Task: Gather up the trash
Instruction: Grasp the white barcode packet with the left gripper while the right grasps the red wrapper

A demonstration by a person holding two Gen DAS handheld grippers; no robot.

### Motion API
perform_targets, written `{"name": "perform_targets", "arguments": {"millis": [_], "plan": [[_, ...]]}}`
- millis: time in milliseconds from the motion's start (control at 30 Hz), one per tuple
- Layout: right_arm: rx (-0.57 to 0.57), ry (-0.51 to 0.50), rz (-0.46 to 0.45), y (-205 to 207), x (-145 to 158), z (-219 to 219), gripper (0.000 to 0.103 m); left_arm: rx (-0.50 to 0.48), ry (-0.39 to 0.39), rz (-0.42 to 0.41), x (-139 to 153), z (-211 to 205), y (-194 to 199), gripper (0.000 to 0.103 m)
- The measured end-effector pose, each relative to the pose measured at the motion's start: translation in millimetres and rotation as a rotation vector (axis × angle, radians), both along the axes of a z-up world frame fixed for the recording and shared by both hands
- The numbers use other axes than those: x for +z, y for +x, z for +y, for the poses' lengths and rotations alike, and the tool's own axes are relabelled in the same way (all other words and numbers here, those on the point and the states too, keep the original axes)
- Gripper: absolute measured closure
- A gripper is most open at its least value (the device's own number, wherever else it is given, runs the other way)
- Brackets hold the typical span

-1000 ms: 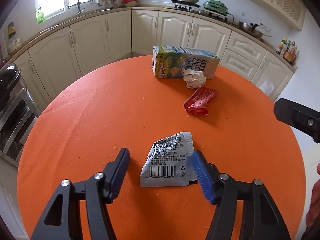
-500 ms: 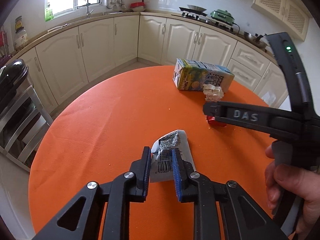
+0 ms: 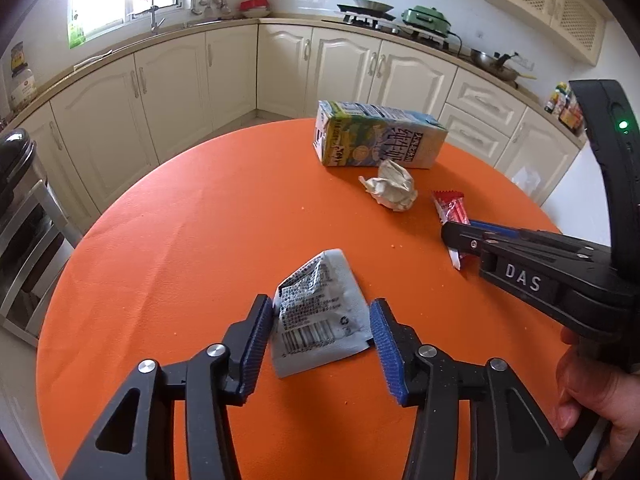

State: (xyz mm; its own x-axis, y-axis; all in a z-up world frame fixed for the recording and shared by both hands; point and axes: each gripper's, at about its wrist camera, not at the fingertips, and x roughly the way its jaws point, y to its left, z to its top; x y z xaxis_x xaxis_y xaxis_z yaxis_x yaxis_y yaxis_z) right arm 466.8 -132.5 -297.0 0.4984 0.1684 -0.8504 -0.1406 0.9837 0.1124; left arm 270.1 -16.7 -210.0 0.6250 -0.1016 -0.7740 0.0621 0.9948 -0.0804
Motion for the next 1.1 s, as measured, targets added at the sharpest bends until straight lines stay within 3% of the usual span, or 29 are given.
{"name": "perform_targets", "arguments": {"millis": [67, 133, 267, 633, 800, 933, 1000, 1033, 1067, 1100], "plan": [[0.001, 0.012, 0.004, -6, 1, -6, 0.087, -0.014, 0.033, -0.017, -4, -7, 0, 0.066], [0.004, 0.026, 0.008, -14, 2, -11, 0.088, -0.054, -0.042, -0.014, -4, -6, 1, 0.075], [-0.006, 0.058, 0.011, -31, 4, -21, 0.089, -0.084, -0.088, 0.002, -6, -6, 2, 0.088], [-0.032, 0.119, 0.012, -78, 14, -51, 0.089, -0.135, -0.119, -0.006, 3, -38, -14, 0.095], [-0.043, 0.131, 0.004, -89, 19, -57, 0.089, -0.155, -0.093, -0.016, 9, -52, -19, 0.095], [-0.043, 0.138, 0.004, -93, 20, -61, 0.089, -0.157, -0.025, 0.005, 4, -63, -18, 0.086], [-0.043, 0.141, -0.001, -95, 22, -62, 0.089, -0.148, -0.004, 0.027, 1, -64, -15, 0.064], [-0.042, 0.142, -0.002, -95, 22, -62, 0.089, -0.147, -0.003, 0.027, 0, -65, -14, 0.045], [-0.042, 0.143, -0.003, -95, 23, -62, 0.089, -0.152, -0.005, 0.018, 0, -66, -14, 0.034], [-0.042, 0.143, -0.005, -96, 23, -63, 0.089, -0.162, -0.001, 0.009, 0, -67, -15, 0.033]]}}
